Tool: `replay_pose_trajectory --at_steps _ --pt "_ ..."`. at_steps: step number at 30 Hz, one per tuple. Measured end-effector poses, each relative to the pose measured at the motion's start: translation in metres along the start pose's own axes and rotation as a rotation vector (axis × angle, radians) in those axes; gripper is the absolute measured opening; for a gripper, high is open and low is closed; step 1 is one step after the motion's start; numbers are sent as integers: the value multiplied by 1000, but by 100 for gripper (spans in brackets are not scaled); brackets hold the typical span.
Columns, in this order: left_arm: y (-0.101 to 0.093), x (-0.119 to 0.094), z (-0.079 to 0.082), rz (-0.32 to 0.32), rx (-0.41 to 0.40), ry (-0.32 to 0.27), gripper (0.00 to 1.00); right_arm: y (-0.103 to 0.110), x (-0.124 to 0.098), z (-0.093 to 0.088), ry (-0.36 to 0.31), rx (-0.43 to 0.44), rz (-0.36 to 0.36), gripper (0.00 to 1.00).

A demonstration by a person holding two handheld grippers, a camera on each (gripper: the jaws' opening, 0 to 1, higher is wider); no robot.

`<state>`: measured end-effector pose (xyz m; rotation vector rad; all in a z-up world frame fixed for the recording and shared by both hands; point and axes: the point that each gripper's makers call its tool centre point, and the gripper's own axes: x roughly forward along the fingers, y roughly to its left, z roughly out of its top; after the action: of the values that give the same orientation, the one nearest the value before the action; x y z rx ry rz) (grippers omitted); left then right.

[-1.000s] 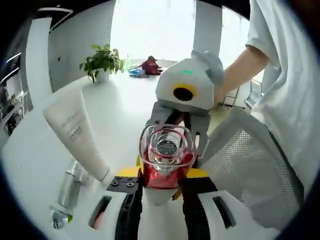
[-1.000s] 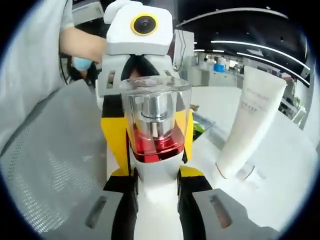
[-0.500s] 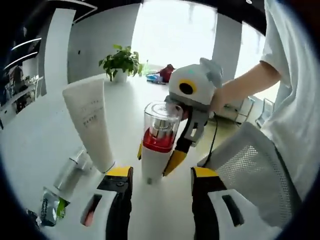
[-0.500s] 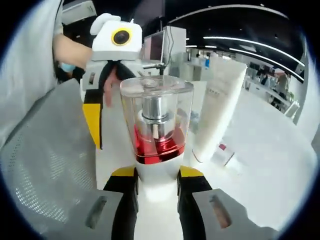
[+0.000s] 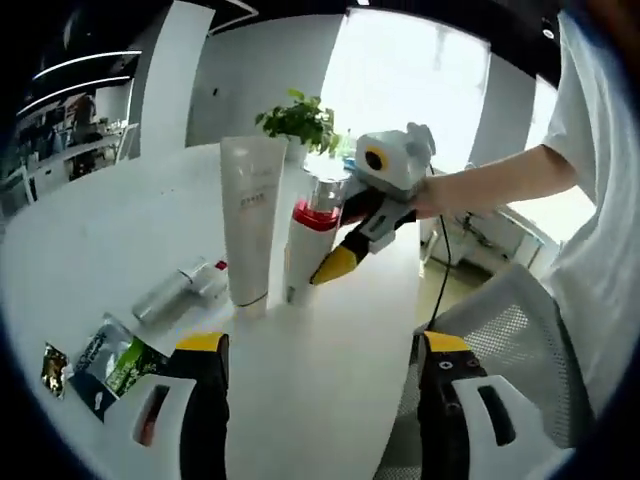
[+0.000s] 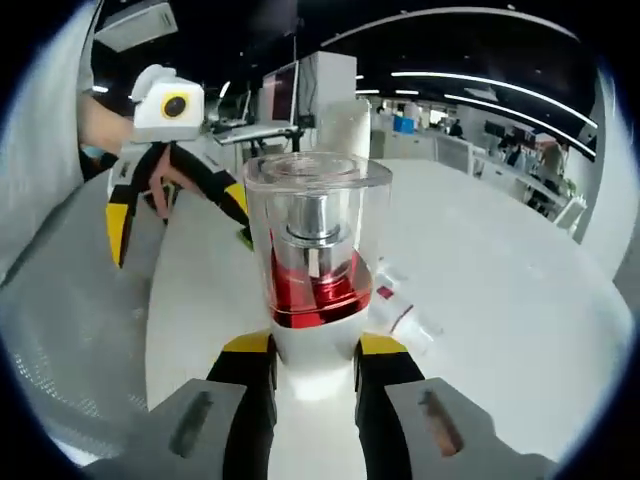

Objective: Arrange the skincare products in the storage area until every visible bottle or jar stands upright without overlapping.

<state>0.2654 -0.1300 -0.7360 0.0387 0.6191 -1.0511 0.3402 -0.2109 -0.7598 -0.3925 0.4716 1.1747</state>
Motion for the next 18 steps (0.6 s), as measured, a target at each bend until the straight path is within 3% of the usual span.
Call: replay_pose_trajectory --at_steps 11,15,18 --pt "8 -23 -18 59 -117 -12 79 -24 8 2 -11 11 -23 29" --pt "5 -22 -19 58 -128 -5 84 -24 10 2 -17 14 -24 29" --pt "6 -23 -13 64 -154 -43 90 -26 10 2 -30 16 -28 29"
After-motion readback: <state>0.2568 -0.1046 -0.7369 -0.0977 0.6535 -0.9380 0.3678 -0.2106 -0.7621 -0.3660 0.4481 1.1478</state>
